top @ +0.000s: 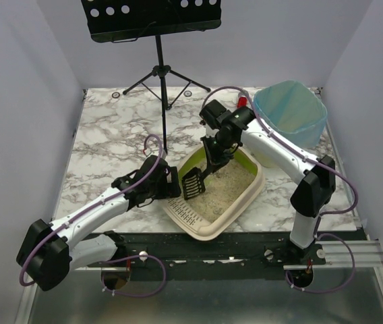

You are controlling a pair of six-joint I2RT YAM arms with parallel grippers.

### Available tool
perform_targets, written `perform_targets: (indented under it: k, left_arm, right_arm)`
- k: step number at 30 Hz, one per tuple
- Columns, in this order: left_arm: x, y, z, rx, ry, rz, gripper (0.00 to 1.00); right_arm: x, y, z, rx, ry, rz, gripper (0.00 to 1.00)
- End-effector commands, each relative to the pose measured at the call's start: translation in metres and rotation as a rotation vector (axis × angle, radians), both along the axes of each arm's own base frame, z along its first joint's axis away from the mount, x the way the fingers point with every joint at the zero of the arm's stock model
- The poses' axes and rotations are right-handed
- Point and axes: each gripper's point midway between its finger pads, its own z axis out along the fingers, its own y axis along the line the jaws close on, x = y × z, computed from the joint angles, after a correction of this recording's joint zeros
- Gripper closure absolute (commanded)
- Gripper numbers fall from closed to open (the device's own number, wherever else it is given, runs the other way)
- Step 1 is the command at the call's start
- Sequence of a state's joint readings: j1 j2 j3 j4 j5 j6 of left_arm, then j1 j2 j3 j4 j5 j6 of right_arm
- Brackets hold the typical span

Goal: Clean the litter box

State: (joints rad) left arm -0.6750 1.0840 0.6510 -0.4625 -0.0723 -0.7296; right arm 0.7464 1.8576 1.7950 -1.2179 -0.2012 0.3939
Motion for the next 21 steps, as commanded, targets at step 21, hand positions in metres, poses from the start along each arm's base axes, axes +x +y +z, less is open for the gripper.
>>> perform_targets:
  k: [21]
  left_arm:
    - [-0.001,-0.007,0.028,-0.088,-0.056,-0.007,0.03]
  right_arm:
    - [-0.052,-0.002,0.028,0.291,0.1,0.253,0.99]
